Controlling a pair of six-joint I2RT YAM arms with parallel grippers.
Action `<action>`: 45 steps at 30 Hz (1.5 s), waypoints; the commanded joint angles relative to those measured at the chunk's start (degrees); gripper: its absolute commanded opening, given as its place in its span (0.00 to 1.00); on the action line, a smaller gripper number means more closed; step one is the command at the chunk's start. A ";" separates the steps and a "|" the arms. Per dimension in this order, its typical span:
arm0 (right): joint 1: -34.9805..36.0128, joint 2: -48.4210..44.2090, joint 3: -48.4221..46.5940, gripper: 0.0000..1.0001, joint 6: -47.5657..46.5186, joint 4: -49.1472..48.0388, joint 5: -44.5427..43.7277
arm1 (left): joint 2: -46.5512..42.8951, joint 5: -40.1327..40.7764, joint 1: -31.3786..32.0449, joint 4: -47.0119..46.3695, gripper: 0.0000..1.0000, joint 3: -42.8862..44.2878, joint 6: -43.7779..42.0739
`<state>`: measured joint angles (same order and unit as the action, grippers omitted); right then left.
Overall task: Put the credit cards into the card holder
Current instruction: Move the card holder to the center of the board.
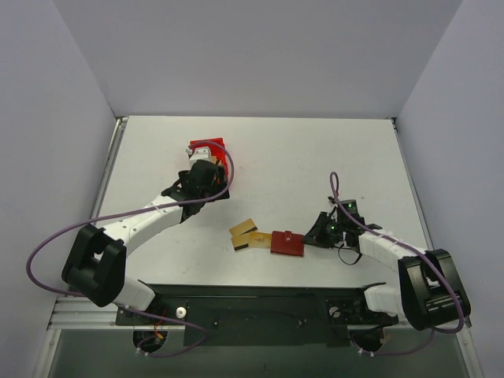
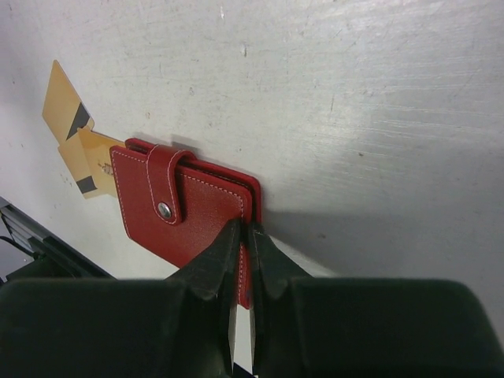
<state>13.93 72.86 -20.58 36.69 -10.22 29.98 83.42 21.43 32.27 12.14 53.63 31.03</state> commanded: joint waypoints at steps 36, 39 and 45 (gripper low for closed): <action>-0.23 3.86 -13.87 0.01 24.40 -3.42 -22.07 | -8.80 7.91 -1.59 -7.84 0.97 2.19 2.45; 2.76 5.36 -14.49 0.27 20.20 -0.07 -17.96 | -10.11 11.44 -3.52 -6.87 0.97 0.96 4.91; 3.38 7.74 -17.91 0.59 7.45 7.57 -11.43 | -12.84 8.81 -5.29 -11.26 0.97 -2.74 6.24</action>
<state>17.30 79.68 -34.70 53.54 -9.93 15.25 73.43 29.89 27.75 4.47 52.40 35.62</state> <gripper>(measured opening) 0.510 0.972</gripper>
